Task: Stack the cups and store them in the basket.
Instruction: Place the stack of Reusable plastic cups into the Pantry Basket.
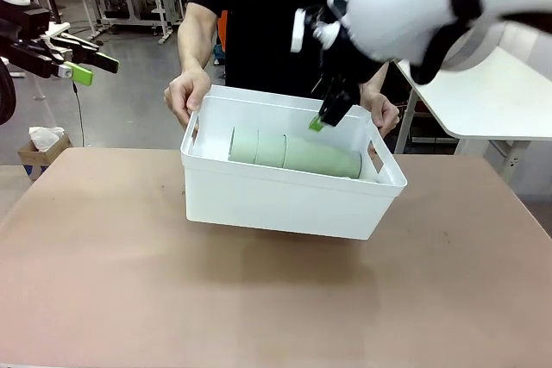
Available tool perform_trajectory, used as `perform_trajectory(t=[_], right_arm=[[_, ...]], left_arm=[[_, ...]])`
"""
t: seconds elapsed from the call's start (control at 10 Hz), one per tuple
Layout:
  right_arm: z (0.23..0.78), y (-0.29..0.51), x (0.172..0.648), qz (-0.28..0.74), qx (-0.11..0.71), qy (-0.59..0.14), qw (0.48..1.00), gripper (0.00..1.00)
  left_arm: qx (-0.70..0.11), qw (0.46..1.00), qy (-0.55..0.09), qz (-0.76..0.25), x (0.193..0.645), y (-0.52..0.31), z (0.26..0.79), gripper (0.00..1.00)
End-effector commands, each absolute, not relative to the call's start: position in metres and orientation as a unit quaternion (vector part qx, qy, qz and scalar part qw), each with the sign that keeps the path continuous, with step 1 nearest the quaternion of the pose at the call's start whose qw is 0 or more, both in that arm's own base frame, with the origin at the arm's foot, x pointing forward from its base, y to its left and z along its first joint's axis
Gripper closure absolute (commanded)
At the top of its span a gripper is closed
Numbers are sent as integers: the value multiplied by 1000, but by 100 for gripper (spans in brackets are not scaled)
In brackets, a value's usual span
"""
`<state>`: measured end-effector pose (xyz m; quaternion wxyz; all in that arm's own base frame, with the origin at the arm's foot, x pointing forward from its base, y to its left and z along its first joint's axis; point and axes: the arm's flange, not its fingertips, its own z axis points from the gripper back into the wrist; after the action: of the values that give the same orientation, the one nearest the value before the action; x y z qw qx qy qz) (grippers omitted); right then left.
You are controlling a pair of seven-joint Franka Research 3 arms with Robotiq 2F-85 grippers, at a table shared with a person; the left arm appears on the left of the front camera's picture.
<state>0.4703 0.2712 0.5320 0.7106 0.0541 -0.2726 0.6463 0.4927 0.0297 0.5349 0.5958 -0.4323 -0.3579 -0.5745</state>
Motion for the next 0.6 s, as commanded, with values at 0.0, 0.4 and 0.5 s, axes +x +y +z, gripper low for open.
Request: perform_trajectory(t=[0.0, 0.4, 0.5], right_arm=[[555, 231, 466, 635, 108, -299, 704, 0], [593, 112, 461, 555, 245, -398, 689, 0], [594, 84, 461, 536, 277, -419, 679, 0]], left_arm=[[-431, 598, -351, -577, 491, 29, 537, 0], [-431, 598, -351, -577, 491, 29, 537, 0], [-431, 598, -351, -577, 491, 29, 537, 0]])
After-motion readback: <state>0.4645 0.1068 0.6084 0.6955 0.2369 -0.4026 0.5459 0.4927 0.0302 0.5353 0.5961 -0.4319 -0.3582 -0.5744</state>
